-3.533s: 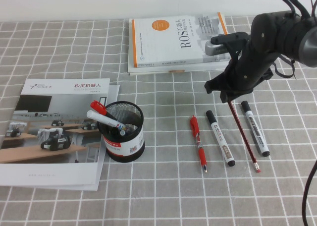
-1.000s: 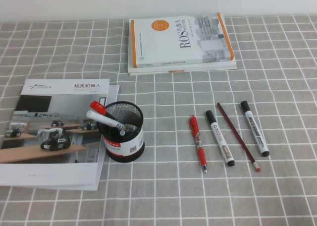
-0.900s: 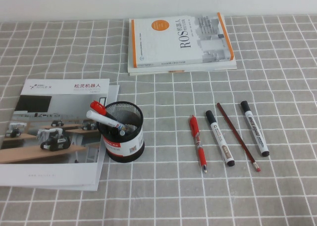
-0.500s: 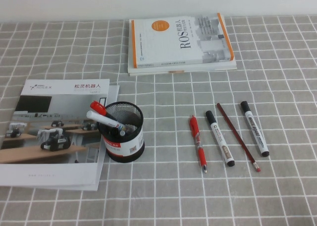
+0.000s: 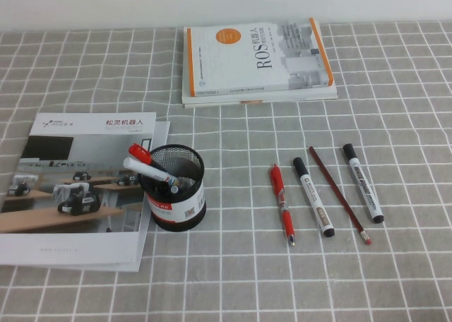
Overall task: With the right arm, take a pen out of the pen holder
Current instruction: 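Take a marker out of the pen holder and lay it on the table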
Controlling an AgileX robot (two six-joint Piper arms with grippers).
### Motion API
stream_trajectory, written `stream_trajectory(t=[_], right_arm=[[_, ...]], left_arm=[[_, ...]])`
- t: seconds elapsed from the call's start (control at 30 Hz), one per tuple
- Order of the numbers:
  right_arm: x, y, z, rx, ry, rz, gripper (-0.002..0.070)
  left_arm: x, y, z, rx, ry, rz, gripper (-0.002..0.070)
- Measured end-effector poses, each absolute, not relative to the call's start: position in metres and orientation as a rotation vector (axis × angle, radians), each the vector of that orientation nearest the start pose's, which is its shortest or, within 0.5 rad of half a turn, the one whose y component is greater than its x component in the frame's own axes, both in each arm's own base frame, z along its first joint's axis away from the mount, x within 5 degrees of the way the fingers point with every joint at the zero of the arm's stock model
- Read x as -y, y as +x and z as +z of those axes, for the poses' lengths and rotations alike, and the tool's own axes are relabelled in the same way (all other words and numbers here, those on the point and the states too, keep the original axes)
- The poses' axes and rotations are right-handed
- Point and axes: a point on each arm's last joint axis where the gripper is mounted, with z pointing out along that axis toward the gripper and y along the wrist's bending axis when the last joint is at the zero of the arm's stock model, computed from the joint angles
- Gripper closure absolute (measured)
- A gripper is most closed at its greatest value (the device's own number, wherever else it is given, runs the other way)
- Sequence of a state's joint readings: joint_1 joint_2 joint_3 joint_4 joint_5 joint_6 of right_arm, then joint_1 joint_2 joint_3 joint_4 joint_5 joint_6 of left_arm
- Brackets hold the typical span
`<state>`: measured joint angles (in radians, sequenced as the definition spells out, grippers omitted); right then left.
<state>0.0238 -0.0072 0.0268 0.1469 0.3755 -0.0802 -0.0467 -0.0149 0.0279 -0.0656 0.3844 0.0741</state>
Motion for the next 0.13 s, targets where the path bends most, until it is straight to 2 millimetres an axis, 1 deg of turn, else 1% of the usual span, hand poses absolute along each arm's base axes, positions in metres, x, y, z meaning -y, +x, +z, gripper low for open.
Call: stream_trajectory(t=[0.13], right_arm=[[-0.0062,0.0525,0.1711,-1.877,-0.006,0.106,0.0689]], left_arm=[[0.0047,0.0519,0.1701,-1.879,0.073,-0.046,0.0678]])
